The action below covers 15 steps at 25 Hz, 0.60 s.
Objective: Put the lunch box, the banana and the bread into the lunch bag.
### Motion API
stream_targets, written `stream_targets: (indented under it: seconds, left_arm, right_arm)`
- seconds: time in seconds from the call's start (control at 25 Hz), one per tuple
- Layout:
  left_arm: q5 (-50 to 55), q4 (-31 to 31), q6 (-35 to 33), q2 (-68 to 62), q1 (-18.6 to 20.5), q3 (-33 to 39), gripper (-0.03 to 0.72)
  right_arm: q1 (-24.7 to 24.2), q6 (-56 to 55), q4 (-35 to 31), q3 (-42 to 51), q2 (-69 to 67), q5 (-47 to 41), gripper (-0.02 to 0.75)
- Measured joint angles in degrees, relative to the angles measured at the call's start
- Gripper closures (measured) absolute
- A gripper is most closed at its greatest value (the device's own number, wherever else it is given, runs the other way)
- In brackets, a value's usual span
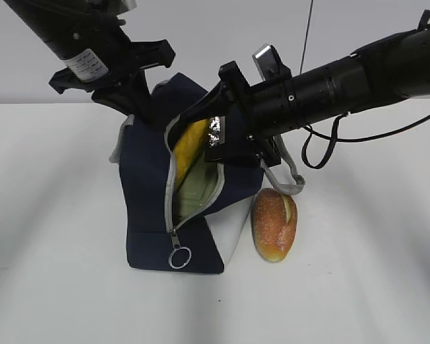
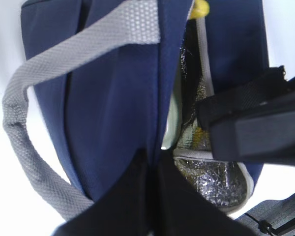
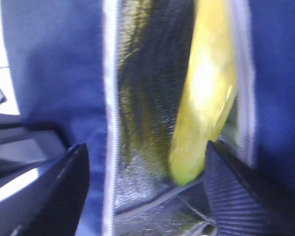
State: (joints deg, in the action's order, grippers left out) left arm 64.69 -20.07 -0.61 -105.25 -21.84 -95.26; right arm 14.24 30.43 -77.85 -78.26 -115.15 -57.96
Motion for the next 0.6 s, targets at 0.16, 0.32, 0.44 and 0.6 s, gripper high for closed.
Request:
stream_targets:
  seconds: [0.16,0.32,0.44,0.6]
  left_arm:
    - [0.1,0.0,0.0,0.0,0.0,0.0,0.691]
    - [0.2,0.0,0.0,0.0,0.0,0.0,0.691]
    - [0.2,0.0,0.0,0.0,0.0,0.0,0.691]
    - [0.2,0.0,0.0,0.0,0.0,0.0,0.691]
  right_arm:
    - [-0.1,0.2,-0.3,0.0,0.0,-4.5,0.256]
    - [-0.1,2.2,-0.3,0.0,2.0,-8.3,0.377]
    - [-0.1,2.6,1.8,0.0,5.6,-9.1,0.398]
    - [-0.1,0.4,14.0,0.0,13.3,-8.4,0.405]
